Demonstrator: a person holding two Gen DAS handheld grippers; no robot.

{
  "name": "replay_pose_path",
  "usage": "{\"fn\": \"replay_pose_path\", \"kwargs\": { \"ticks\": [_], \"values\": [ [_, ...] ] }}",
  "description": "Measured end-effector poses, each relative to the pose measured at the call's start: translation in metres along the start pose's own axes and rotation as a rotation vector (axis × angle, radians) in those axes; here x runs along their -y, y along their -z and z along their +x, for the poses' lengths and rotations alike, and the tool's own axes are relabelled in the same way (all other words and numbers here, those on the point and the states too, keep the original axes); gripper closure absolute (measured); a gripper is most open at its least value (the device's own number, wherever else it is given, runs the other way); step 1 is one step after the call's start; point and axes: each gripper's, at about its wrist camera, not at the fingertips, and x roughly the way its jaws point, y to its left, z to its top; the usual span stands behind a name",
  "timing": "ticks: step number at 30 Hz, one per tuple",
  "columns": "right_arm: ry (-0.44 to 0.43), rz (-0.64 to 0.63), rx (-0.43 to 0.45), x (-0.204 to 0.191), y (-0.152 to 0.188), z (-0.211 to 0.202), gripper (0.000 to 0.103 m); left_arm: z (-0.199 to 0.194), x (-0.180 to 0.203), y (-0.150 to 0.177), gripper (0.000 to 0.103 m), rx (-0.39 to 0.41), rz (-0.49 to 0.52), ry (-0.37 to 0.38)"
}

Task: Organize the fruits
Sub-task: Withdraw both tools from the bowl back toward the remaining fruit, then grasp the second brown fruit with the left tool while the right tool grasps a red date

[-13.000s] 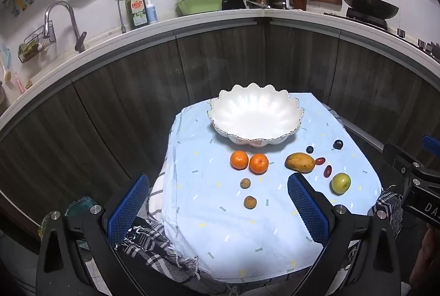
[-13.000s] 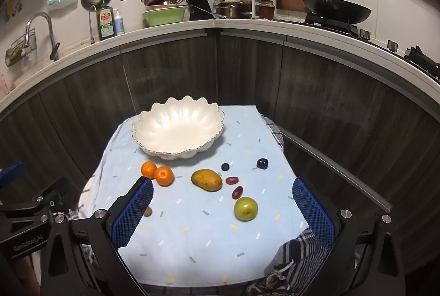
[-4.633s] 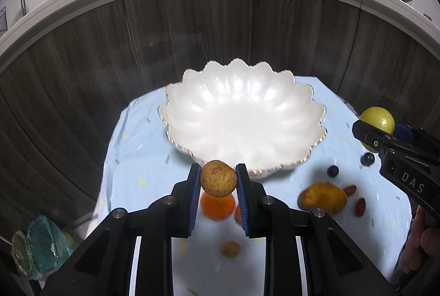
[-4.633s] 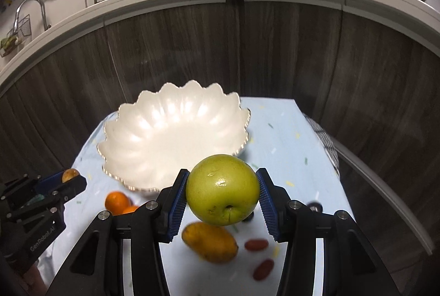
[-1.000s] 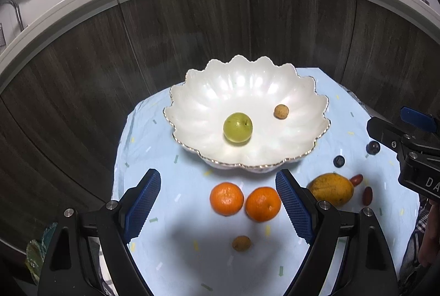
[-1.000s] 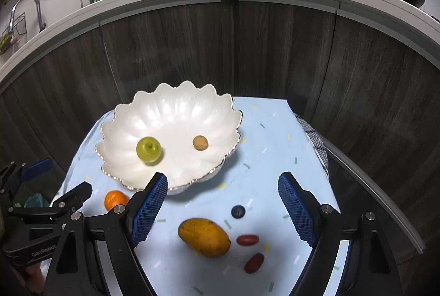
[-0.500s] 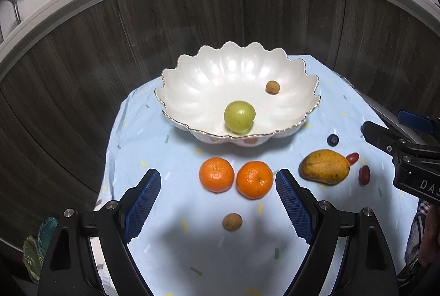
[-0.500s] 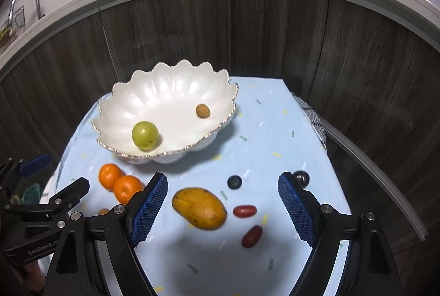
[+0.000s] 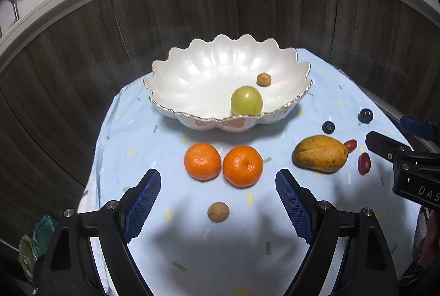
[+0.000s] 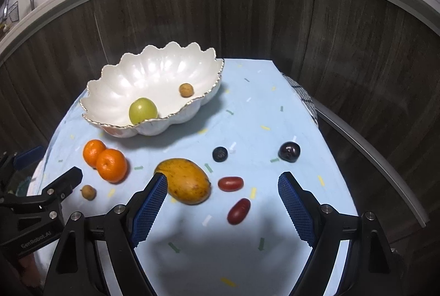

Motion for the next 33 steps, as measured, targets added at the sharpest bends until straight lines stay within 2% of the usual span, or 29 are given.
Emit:
{"fn": "replay_pose_path", "kwargs": {
  "ticks": [10, 25, 30, 32, 33],
  "values": [
    [0.048, 0.007, -0.001, 0.004, 0.021, 0.012, 0.02, 0.006, 0.0, 0.018, 0.017, 0.035, -0.022, -0.058],
    [0.067, 0.021, -0.019, 0.006, 0.031, 0.032, 0.021, 0.03, -0.001, 0.032, 0.019, -0.029, -0.032, -0.068],
    [0.078, 0.024, -0.02, 0.004, 0.034, 0.037, 0.023, 0.043, -0.005, 0.036, 0.034, -0.073, -0.051, -0.071],
    [0.069, 0.026, -0.034, 0.004, 0.036, 0.041, 0.033, 0.048, -0.007, 0.038, 0.039, -0.093, -0.061, -0.064],
    [0.066, 0.028, -0.039, 0.003, 0.036, 0.042, 0.034, 0.05, -0.007, 0.038, 0.041, -0.1, -0.064, -0.062]
  ]
}}
